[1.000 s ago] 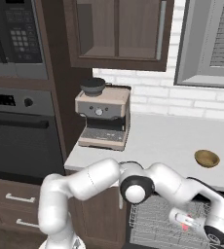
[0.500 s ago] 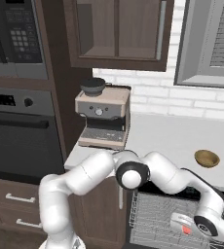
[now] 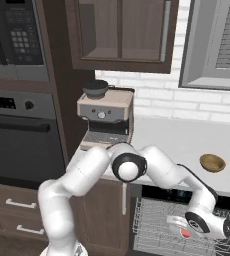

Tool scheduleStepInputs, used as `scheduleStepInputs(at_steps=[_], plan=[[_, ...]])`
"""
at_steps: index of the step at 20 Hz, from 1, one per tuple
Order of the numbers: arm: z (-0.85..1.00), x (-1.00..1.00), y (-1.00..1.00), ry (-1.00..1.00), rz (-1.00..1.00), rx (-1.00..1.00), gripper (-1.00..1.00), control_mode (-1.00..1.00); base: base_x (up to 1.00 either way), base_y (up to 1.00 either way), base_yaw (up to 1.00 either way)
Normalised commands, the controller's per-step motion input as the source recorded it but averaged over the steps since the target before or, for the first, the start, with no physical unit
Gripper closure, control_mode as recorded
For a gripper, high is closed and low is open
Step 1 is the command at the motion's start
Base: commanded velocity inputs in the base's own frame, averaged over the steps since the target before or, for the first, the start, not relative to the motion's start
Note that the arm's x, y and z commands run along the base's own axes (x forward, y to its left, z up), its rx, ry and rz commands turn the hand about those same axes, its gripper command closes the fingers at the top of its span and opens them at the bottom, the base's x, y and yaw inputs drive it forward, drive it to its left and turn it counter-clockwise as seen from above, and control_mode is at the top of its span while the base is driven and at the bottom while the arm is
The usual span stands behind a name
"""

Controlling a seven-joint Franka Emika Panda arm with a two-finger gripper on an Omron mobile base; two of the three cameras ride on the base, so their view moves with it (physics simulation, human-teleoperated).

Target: Pick up the cup and bowl from the counter, place them in the dishwasher, and close the dishwasher door.

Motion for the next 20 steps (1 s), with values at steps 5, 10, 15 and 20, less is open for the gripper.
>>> scheduleStepInputs(at_steps=[5, 10, 15, 20], plan=[[0.13, 0.07, 0.02, -0.01, 0.00, -0.02, 1.00, -1.00, 0.00, 0.00, 0.00], [-0.03, 0.33, 0.00, -0.01, 0.00, 0.00, 1.00, -1.00, 0.00, 0.00, 0.00], [-0.49, 0.29, -0.07, -0.03, 0.00, 0.01, 1.00, -1.00, 0.00, 0.00, 0.00], [-0.94, 0.02, -0.18, 0.00, 0.00, 0.02, 1.00, -1.00, 0.00, 0.00, 0.00]])
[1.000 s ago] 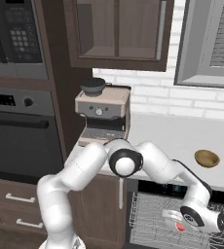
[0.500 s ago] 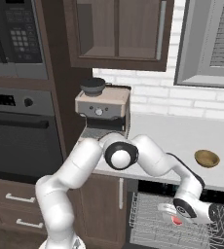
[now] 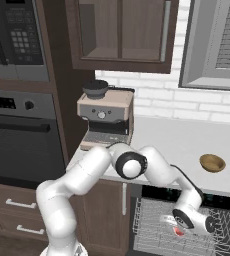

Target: Pick up the cup and bowl from the counter, place them in the dishwasher, and close the dishwasher door.

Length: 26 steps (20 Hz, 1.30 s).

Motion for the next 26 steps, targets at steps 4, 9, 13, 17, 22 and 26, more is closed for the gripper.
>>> scheduleStepInputs(at_steps=[4, 9, 13, 17, 22, 26], plan=[[-0.71, -0.08, -0.07, 0.00, 0.00, 0.00, 1.00, -1.00, 0.00, 0.00, 0.00], [-0.10, -0.18, 0.00, 0.00, 0.00, 0.00, 1.00, -1.00, 0.00, 0.00, 0.00], [0.02, -0.07, 0.00, 0.00, 0.00, 0.00, -1.00, -1.00, 0.00, 0.00, 0.00], [0.11, -0.03, 0.00, 0.00, 0.00, 0.00, -1.00, -1.00, 0.00, 0.00, 0.00], [0.45, -0.05, 0.00, 0.00, 0.00, -0.02, -1.00, -1.00, 0.00, 0.00, 0.00], [0.96, -0.37, 0.00, -0.03, 0.00, 0.00, -1.00, -1.00, 0.00, 0.00, 0.00]])
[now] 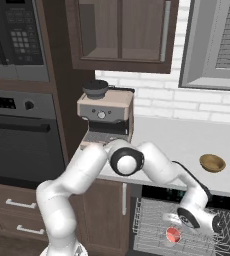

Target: Pick up the cup and bowl from the counter, place them in the dishwasher, and close the dishwasher door.

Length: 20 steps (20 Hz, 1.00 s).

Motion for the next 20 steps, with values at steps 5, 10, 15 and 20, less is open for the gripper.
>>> scheduleStepInputs(at_steps=[5, 10, 15, 20], plan=[[1.00, -0.36, -0.02, -0.01, 0.00, 0.00, -1.00, -1.00, 0.00, 0.00, 0.00], [1.00, -0.13, 0.00, -0.01, 0.00, 0.00, -1.00, -1.00, 0.00, 0.00, 0.00], [1.00, 0.00, 0.00, 0.00, 0.00, -0.07, -1.00, -1.00, 0.00, 0.00, 0.00], [0.95, 0.15, 0.00, 0.05, 0.00, -0.23, -1.00, -1.00, 0.00, 0.00, 0.00]])
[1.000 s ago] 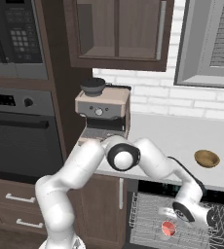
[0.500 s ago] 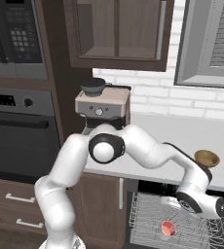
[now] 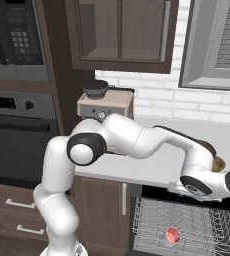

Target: Pick up the cup and bowl from the counter, place them in the dishwasher, and close the dishwasher door.

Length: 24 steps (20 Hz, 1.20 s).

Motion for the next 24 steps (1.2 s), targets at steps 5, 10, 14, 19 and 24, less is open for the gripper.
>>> scheduleStepInputs(at_steps=[5, 10, 14, 19, 24], plan=[[0.67, 0.66, 0.17, 0.27, 0.00, -0.37, -1.00, -1.00, 0.00, 0.00, 0.00], [0.18, 0.37, 0.01, 0.14, 0.00, -0.12, -1.00, -1.00, 0.00, 0.00, 0.00], [-0.13, 0.46, 0.00, 0.02, 0.00, 0.00, -1.00, -1.00, 0.00, 0.00, 0.00], [0.07, 0.54, -0.12, 0.00, -0.01, -0.02, -1.00, -1.00, 0.00, 0.00, 0.00], [0.46, 0.69, -0.33, 0.02, -0.04, 0.00, -1.00, -1.00, 0.00, 0.00, 0.00]])
